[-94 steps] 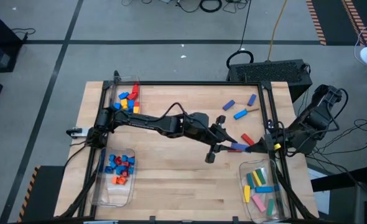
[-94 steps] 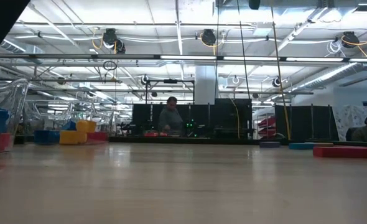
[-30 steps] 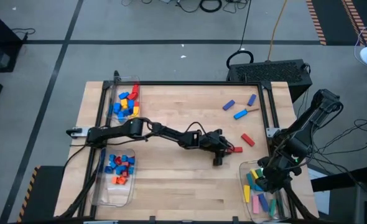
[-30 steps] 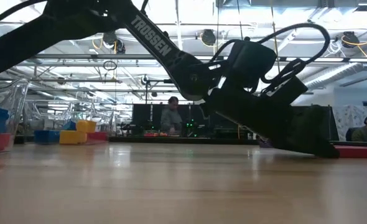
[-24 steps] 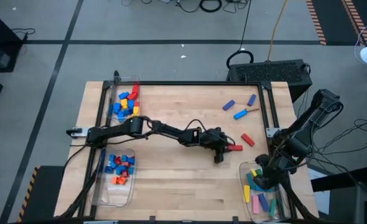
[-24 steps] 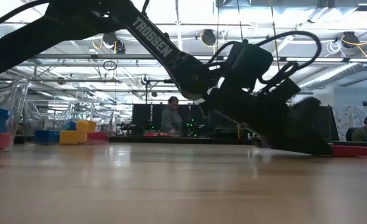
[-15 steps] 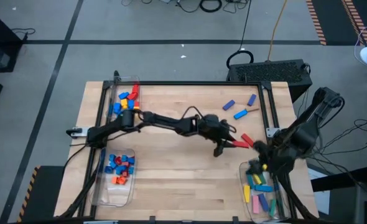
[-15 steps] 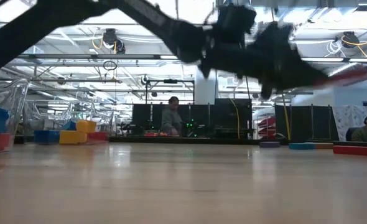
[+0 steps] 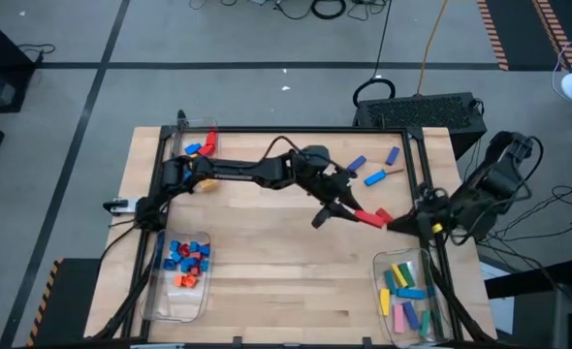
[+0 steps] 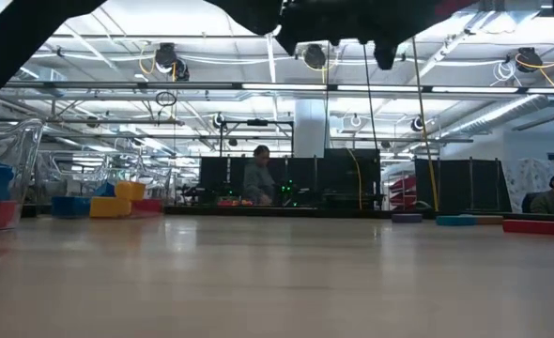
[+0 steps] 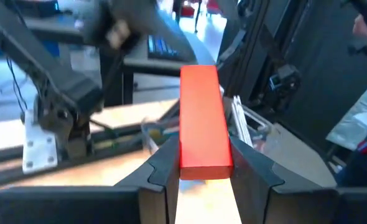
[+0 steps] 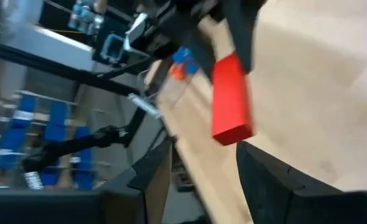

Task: Sort blocks by size
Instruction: Put the red rectangular block into the bottom right transparent bin

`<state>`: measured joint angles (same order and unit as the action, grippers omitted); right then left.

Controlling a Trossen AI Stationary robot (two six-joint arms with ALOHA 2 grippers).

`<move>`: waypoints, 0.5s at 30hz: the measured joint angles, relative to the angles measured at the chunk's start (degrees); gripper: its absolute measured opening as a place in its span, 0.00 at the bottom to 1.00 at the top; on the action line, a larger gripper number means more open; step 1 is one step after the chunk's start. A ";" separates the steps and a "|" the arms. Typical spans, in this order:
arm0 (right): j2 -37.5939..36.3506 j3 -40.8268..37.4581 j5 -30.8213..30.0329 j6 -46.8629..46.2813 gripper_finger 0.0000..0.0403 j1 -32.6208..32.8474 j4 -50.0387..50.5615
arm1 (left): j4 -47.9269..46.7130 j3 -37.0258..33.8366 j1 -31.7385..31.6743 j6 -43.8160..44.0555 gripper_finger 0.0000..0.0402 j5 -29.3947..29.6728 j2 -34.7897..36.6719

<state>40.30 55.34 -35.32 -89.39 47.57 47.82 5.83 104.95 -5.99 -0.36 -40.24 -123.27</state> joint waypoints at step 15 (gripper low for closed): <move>7.74 10.92 3.69 16.82 0.41 -8.63 17.50 | -9.05 -0.02 -0.82 10.42 0.27 1.33 0.34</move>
<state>48.04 66.26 -31.63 -72.57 38.94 65.32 -3.22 104.92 -6.81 10.06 -38.91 -122.93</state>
